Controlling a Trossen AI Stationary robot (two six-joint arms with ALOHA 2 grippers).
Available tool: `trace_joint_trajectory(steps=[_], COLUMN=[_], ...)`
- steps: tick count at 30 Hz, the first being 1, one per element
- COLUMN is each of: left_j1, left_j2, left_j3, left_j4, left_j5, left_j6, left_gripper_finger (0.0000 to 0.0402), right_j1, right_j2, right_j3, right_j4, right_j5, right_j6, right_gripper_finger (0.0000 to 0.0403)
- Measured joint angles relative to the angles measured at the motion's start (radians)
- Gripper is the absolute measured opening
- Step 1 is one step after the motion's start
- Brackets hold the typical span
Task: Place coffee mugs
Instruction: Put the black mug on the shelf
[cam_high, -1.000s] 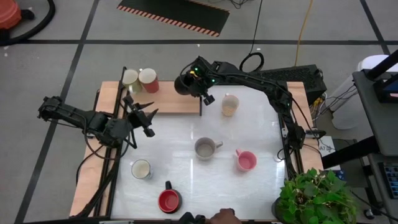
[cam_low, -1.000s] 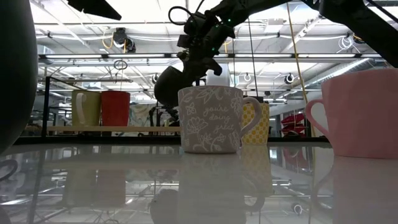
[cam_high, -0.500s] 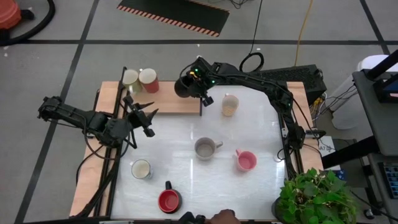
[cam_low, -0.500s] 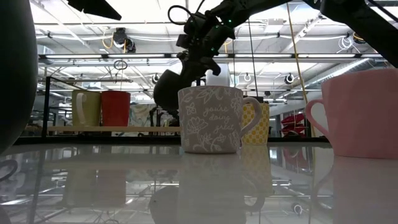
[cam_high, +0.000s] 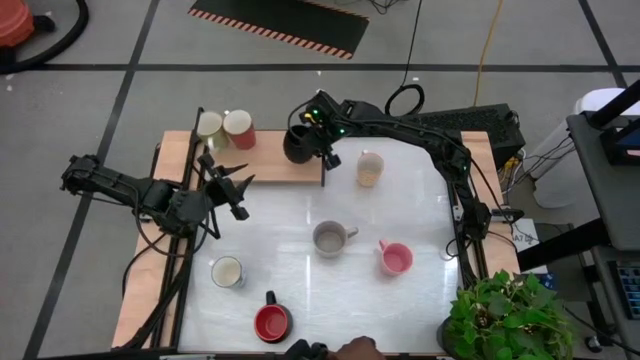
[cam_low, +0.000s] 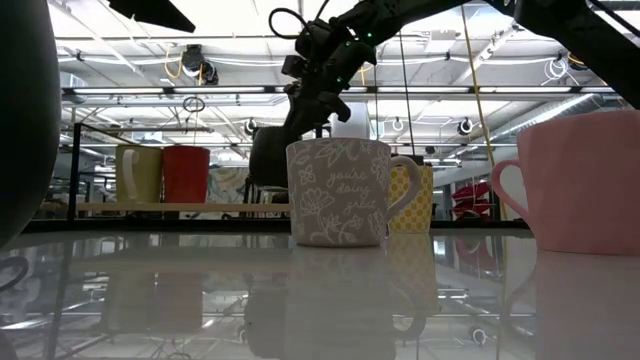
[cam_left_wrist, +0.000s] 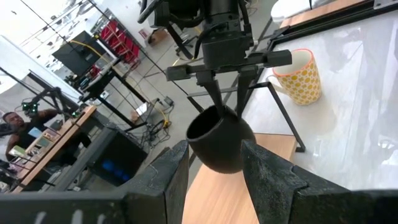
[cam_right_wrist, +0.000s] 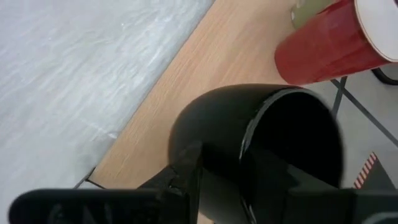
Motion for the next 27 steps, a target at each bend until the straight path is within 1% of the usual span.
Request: trace_joint_trajectory(steps=[16, 18, 23, 27], left_j1=[0.0, 0.0, 0.0, 0.01], left_j2=[0.0, 0.0, 0.001, 0.002], left_j3=[0.0, 0.0, 0.0, 0.0], left_j4=[-0.003, -0.004, -0.001, 0.014], left_j5=[0.0, 0.0, 0.001, 0.025], left_j6=[0.0, 0.0, -0.009, -0.016], left_gripper_finger=[0.0152, 0.0152, 0.0152, 0.0152], right_j1=[0.002, 0.01, 0.043, 0.071], right_j2=[-0.002, -0.01, -0.061, -0.106], right_j3=[-0.002, -0.003, -0.006, -0.006], right_j4=[0.019, 0.018, 0.004, 0.015], right_j5=[0.001, 0.032, 0.159, 0.188], right_j6=[0.022, 0.028, 0.075, 0.156], right_gripper_finger=[0.01, 0.01, 0.0101, 0.0101])
